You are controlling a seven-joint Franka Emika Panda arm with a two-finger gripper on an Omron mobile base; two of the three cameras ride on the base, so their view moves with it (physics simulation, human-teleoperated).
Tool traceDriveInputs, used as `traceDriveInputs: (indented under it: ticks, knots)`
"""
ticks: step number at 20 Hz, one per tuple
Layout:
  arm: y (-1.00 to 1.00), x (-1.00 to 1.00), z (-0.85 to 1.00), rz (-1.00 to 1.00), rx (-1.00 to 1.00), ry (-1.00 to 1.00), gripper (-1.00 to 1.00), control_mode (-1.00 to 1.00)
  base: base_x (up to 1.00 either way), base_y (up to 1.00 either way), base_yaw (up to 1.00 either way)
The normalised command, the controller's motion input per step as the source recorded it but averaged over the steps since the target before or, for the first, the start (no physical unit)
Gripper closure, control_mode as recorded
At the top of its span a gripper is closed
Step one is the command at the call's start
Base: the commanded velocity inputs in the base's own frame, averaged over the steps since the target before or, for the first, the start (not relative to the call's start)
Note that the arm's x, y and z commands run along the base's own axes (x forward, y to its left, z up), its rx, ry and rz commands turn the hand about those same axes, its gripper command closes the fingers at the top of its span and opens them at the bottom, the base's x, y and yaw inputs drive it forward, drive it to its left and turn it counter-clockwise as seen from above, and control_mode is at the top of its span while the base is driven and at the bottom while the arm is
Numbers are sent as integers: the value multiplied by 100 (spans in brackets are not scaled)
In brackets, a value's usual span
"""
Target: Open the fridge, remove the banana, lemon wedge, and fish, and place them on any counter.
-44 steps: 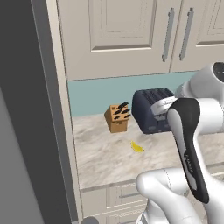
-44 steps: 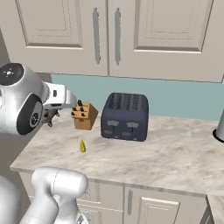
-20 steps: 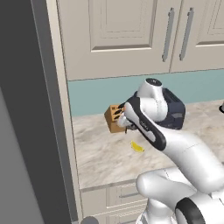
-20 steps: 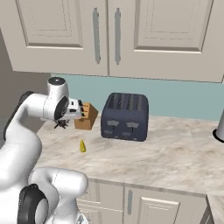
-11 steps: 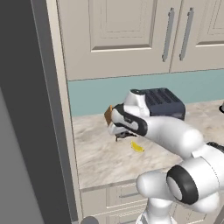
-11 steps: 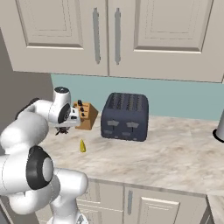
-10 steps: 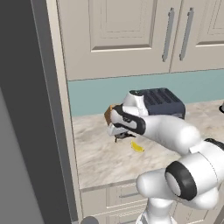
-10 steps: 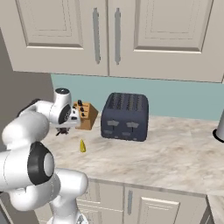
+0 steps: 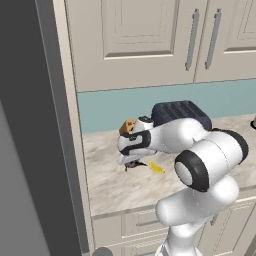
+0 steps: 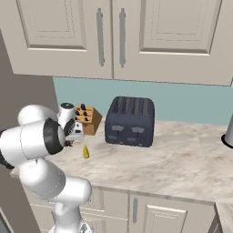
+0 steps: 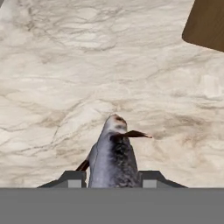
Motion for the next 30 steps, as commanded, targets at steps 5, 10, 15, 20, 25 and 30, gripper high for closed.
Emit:
traceDriveInputs:
  ticks: [5, 10, 15, 20, 25, 30]
  knots:
    - [17, 0, -48, 0, 0, 1, -100, -100, 0, 0, 0]
    - [0, 0, -5, 0, 0, 0, -100, -100, 0, 0, 0]
    - [0, -7, 1, 0, 0, -6, -100, -100, 0, 0, 0]
    - [-7, -62, 76, 0, -2, -25, -100, -100, 0, 0, 0]
    - [-32, -79, 99, 0, -5, -21, -100, -100, 0, 0, 0]
    - [-36, -78, 88, 0, -2, -12, -100, -100, 0, 0, 0]
